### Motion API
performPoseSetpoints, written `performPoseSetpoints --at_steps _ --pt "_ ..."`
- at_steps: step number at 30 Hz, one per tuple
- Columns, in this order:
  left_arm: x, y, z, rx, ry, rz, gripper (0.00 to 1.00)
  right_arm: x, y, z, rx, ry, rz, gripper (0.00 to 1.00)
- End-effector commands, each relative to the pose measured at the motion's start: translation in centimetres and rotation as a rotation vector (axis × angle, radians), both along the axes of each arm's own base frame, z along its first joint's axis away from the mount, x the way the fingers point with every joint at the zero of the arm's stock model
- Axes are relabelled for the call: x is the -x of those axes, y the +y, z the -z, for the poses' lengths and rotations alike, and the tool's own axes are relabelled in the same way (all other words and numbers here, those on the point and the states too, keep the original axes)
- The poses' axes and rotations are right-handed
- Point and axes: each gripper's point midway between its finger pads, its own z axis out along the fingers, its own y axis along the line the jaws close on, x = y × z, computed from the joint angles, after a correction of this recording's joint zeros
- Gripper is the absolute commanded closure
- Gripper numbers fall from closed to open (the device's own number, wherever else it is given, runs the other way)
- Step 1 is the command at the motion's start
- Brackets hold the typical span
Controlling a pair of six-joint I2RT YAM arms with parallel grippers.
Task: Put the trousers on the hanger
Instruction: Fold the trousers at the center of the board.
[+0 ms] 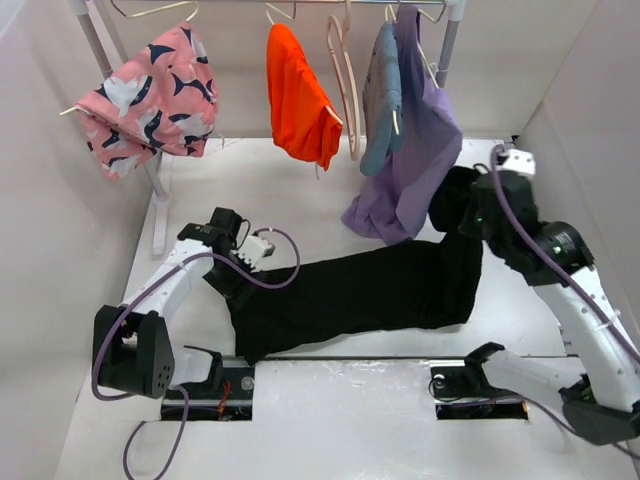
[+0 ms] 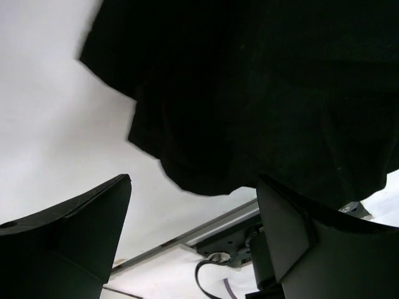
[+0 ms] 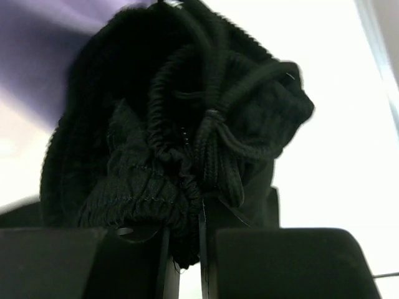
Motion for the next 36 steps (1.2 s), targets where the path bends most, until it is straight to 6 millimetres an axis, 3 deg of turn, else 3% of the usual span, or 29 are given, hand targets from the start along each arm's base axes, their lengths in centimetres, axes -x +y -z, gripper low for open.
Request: performPoseSetpoints --at_steps 1,3,5,6,7,9,10,12,13,14,15,16,19,24,25,27,30,33,34,36 --pt "1.6 -0.9 1.9 0.043 0.057 0.036 0.22 1.1 1.5 -2.1 -0.011 -0.078 0.057 1.00" --pt "1.9 -0.9 2.7 0.030 0.107 0.053 0.25 1.1 6.1 -1.0 0.001 -0.069 -0.048 1.00" --pt "1.5 -0.2 3.1 -0.013 0.104 0.050 0.29 1.2 8.1 0.2 0.057 -0.050 -0.050 1.00" --pt "1.3 -0.1 3.2 -0.022 0.101 0.049 0.30 1.9 10.3 -0.4 0.051 -0.066 -0.088 1.00" --pt "0.9 -0.1 3.4 -0.029 0.091 0.048 0.32 1.5 12.2 0.4 0.051 -0.057 -0.062 1.00" --pt "0.6 0.2 3.6 -0.050 0.085 0.037 0.40 1.7 14.7 -1.1 0.042 -0.103 -0.084 1.00" --pt "0.4 0.2 3.8 -0.050 0.084 0.037 0.42 1.3 16.5 -0.3 0.062 -0.093 -0.098 1.00" --pt "0.4 0.3 3.8 -0.059 0.081 0.036 0.46 0.7 18.4 -0.1 0.078 -0.095 -0.120 1.00" --pt "0.1 0.3 3.8 -0.056 0.070 0.036 0.47 0.6 19.7 -1.0 0.048 -0.111 -0.130 1.00" --pt "0.3 0.5 4.0 -0.067 0.076 0.036 0.47 0.0 20.9 0.0 0.096 -0.094 -0.142 1.00" --pt "0.3 0.5 4.0 -0.067 0.076 0.036 0.51 0.2 22.3 -0.2 0.093 -0.102 -0.168 1.00" --pt "0.3 0.5 4.0 -0.067 0.076 0.036 0.51 0.6 24.3 -1.2 0.060 -0.126 -0.206 1.00" --pt "0.0 0.4 3.8 -0.062 0.055 0.035 0.61 1.7 28.3 -0.4 0.064 -0.140 -0.285 1.00" --pt "-0.6 0.5 3.6 -0.057 0.036 0.024 0.69 3.2 32.7 0.4 0.042 -0.147 -0.422 1.00" --pt "-0.6 0.5 3.6 -0.057 0.036 0.024 0.76 3.5 33.5 0.4 0.036 -0.155 -0.452 1.00" --pt "-1.2 0.7 3.4 -0.061 0.017 0.012 0.81 4.3 35.8 0.2 -0.011 -0.180 -0.542 1.00" --pt "-2.0 1.3 2.9 -0.067 -0.006 -0.016 0.78 5.2 37.2 2.2 0.003 -0.165 -0.618 1.00" --pt "-3.3 1.9 1.4 -0.085 -0.039 -0.065 0.58 5.5 37.6 4.6 0.024 -0.139 -0.650 1.00" --pt "-4.3 1.9 0.4 -0.085 -0.070 -0.079 0.44 5.7 37.3 6.3 0.054 -0.113 -0.662 1.00" --pt "-4.5 2.3 -0.7 -0.082 -0.069 -0.127 0.35 6.1 37.6 7.5 0.057 -0.089 -0.689 1.00"
